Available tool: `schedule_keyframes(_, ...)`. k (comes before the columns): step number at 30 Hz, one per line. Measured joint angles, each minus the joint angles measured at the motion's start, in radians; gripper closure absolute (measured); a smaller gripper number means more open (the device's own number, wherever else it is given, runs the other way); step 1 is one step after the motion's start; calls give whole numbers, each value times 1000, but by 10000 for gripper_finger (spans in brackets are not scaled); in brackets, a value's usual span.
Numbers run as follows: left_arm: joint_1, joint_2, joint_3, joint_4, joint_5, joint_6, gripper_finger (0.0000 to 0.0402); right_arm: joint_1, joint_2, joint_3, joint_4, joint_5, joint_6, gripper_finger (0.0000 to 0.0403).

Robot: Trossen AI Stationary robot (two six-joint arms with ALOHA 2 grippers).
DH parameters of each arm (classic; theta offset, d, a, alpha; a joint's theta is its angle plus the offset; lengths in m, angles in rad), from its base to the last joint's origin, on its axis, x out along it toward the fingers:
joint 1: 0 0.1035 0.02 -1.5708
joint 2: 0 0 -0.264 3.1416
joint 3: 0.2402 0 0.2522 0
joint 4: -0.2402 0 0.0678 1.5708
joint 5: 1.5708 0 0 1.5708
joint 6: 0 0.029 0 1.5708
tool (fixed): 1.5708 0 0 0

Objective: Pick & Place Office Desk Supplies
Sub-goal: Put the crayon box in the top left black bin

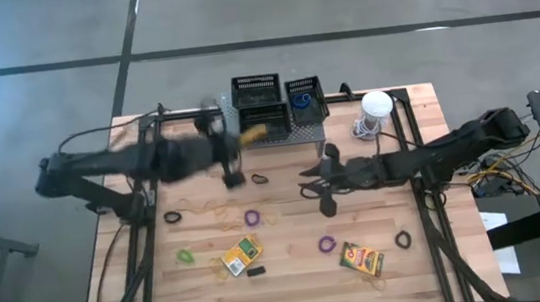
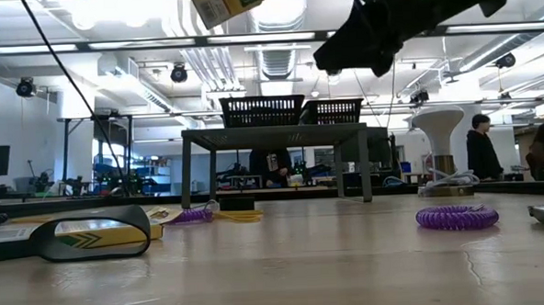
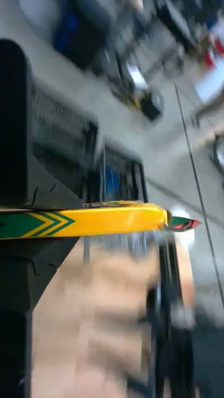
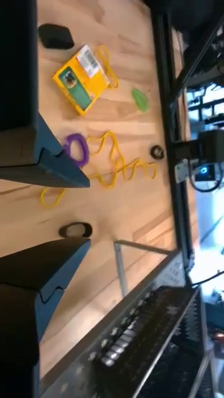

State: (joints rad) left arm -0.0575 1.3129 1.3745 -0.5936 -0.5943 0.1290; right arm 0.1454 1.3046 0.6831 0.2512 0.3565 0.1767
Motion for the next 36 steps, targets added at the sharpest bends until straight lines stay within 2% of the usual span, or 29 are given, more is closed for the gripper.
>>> schedule_keyframes(3, 182, 23, 78, -26, 101, 97, 365, 5, 29, -7, 74, 10, -20, 277)
schedule_keyframes(6, 364, 92, 148, -39, 300, 190, 365, 5, 74, -12, 157, 10, -38, 283)
schedule_keyframes(8, 457, 158, 193, -56, 414, 245, 365, 6, 111, -12, 197, 10, -42, 286)
schedule_keyframes(10, 526, 227, 244, -52, 467, 280, 365, 6, 143, -11, 214, 10, -43, 289)
schedule_keyframes(15, 618, 408, 345, -55, 465, 318, 364, 9, 205, 2, 233, 6, -22, 291)
schedule_keyframes(19, 642, 496, 367, -59, 424, 326, 364, 19, 218, 1, 232, 3, -4, 289)
schedule_keyframes(36, 642, 523, 261, -24, 388, 473, 360, 34, 210, 1, 240, 3, -11, 291)
